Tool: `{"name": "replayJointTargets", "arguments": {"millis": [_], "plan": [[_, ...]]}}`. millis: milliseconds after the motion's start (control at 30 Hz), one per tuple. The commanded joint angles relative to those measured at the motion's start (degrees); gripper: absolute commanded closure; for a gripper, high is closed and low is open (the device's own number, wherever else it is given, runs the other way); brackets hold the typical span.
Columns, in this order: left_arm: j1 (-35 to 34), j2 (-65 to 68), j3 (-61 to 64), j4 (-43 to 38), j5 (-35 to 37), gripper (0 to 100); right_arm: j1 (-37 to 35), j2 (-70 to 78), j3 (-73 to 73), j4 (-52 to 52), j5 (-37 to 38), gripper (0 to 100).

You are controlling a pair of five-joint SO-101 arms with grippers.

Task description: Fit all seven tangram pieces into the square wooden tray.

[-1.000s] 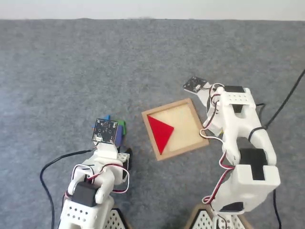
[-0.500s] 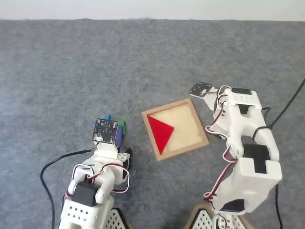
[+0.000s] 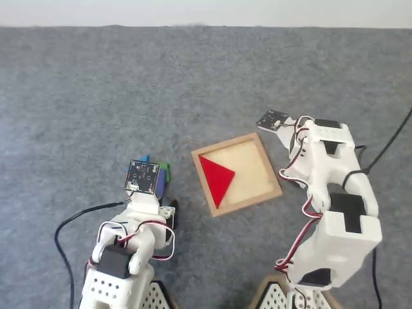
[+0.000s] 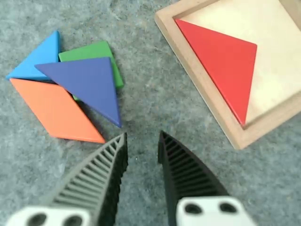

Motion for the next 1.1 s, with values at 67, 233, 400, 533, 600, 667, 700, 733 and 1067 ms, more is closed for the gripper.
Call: {"name": "replayJointTargets", "arguments": {"millis": [67, 233, 400, 533, 600, 667, 700, 733, 1067], "plan": [[0.09, -0.97, -0.66, 0.09, 0.35, 89, 1.27, -0.04, -0.79, -1.1, 0.44, 64.9], [0.09, -0.97, -0.66, 0.09, 0.35, 89, 1.27, -0.04, -0.79, -1.01, 0.44, 66.8], [0.09, -0.97, -0.66, 0.09, 0.35, 89, 0.92, -0.04, -0.79, 0.22, 0.35, 83.9], [0.09, -0.97, -0.66, 0.09, 0.35, 89, 1.19, -0.22, -1.05, 0.84, 0.26, 87.6], [0.09, -0.97, -0.66, 0.09, 0.35, 89, 1.1, -0.57, -1.14, 0.84, 0.18, 87.6], [0.09, -0.97, -0.66, 0.09, 0.35, 89, 0.57, -0.92, -2.11, 0.92, -1.67, 87.6], [0.09, -0.97, -0.66, 0.09, 0.35, 89, 0.04, -1.36, -2.99, 0.92, -3.25, 87.6], [0.09, -0.97, -0.66, 0.09, 0.35, 89, -0.4, -2.07, -3.87, 1.01, -4.84, 87.6], [0.09, -0.97, -0.66, 0.09, 0.35, 89, -9.01, -10.15, -9.41, 12.53, -12.22, 87.6]]}}
